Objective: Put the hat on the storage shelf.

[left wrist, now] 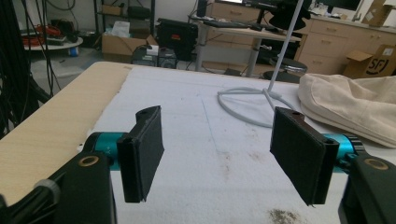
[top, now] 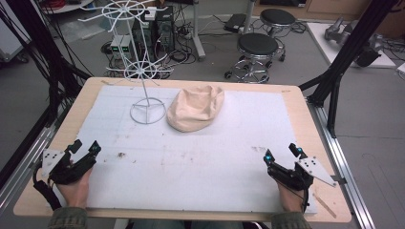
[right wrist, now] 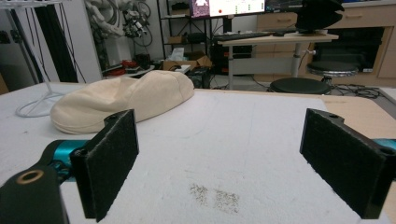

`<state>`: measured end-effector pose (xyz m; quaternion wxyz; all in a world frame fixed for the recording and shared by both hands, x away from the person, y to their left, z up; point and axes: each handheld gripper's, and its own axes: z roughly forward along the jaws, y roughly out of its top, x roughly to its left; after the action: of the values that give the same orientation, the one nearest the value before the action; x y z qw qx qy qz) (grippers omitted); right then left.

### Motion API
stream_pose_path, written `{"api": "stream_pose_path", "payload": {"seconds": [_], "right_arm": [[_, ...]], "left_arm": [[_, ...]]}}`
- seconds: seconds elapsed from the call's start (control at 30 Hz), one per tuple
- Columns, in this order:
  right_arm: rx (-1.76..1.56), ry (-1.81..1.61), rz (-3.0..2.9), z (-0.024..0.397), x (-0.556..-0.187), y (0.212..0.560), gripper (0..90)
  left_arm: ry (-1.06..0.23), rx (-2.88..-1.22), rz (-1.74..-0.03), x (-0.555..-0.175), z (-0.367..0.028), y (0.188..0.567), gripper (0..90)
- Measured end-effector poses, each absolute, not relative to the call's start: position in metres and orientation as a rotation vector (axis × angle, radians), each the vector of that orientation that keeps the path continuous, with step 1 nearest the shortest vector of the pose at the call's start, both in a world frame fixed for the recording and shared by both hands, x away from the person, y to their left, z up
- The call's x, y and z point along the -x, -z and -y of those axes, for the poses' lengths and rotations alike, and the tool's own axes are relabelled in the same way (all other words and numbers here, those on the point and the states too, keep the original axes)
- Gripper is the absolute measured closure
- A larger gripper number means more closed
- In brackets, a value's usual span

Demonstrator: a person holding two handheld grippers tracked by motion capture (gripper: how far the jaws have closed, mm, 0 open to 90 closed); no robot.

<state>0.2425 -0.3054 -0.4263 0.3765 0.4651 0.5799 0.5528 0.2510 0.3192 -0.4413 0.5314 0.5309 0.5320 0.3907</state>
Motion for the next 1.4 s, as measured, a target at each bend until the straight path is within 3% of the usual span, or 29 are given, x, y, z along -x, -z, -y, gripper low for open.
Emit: {"api": "stream_pose_path", "payload": {"seconds": [1.4], "right_arm": [[-1.209, -1.411, -1.521, 0.3047, -0.2490, 0.4244, 10.5]], "left_arm": [[-0.936, -1.258, -1.271, -0.2506, -0.3197, 0.4413, 34.5]]}}
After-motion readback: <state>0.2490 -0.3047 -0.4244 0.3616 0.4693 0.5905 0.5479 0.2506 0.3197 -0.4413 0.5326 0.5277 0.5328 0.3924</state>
